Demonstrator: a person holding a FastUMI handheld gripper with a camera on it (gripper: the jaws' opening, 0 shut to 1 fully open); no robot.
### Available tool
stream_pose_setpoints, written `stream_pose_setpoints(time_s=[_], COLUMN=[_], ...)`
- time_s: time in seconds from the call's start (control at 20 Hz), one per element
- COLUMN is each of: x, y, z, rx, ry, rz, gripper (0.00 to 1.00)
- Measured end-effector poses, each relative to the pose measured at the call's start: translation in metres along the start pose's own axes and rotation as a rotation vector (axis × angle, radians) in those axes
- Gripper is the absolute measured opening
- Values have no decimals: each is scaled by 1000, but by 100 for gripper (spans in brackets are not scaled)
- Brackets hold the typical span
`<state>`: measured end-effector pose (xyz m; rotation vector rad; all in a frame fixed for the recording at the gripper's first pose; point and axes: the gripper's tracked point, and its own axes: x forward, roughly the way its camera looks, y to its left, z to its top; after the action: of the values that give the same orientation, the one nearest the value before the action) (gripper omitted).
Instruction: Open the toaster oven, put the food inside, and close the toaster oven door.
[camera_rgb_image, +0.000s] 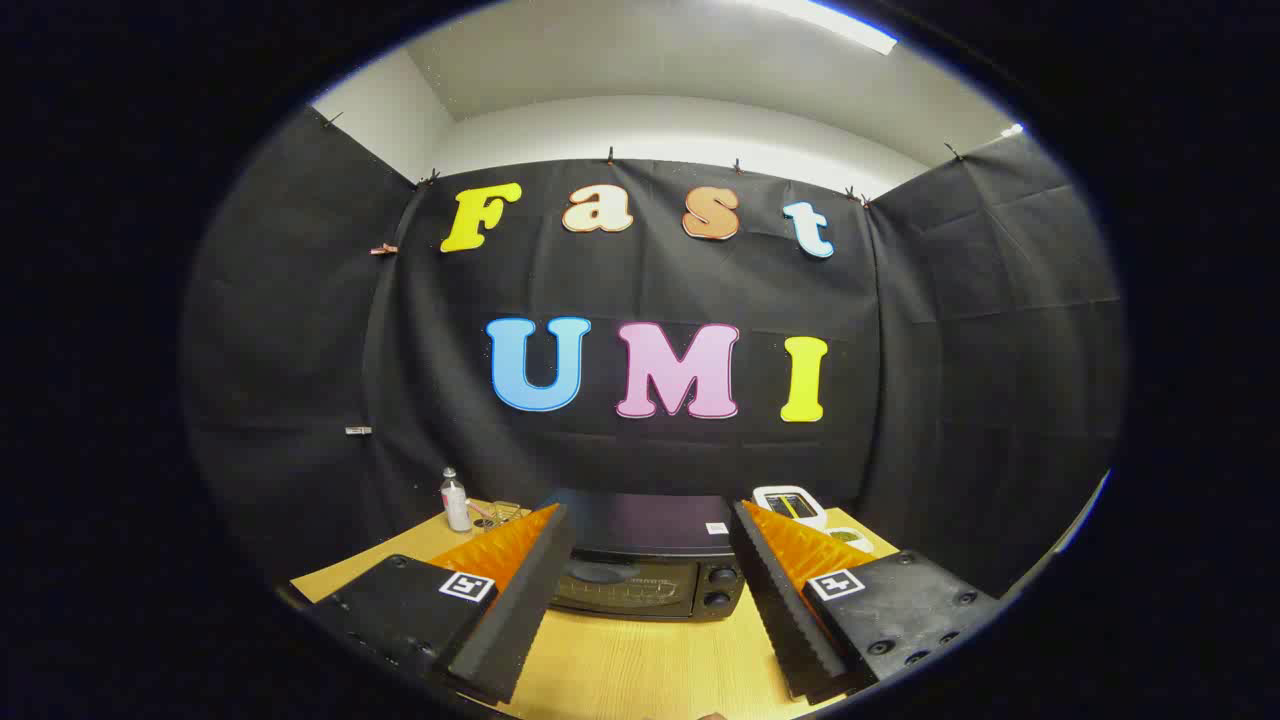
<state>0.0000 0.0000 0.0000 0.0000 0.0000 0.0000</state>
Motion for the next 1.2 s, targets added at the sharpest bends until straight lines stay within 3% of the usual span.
stream_pose_setpoints(time_s=[0.7,1.2], x=[-6,14], y=[6,-6], z=[-15,-44], rx=[-17,32], ry=[30,119], rz=[11,-36], gripper=[97,97])
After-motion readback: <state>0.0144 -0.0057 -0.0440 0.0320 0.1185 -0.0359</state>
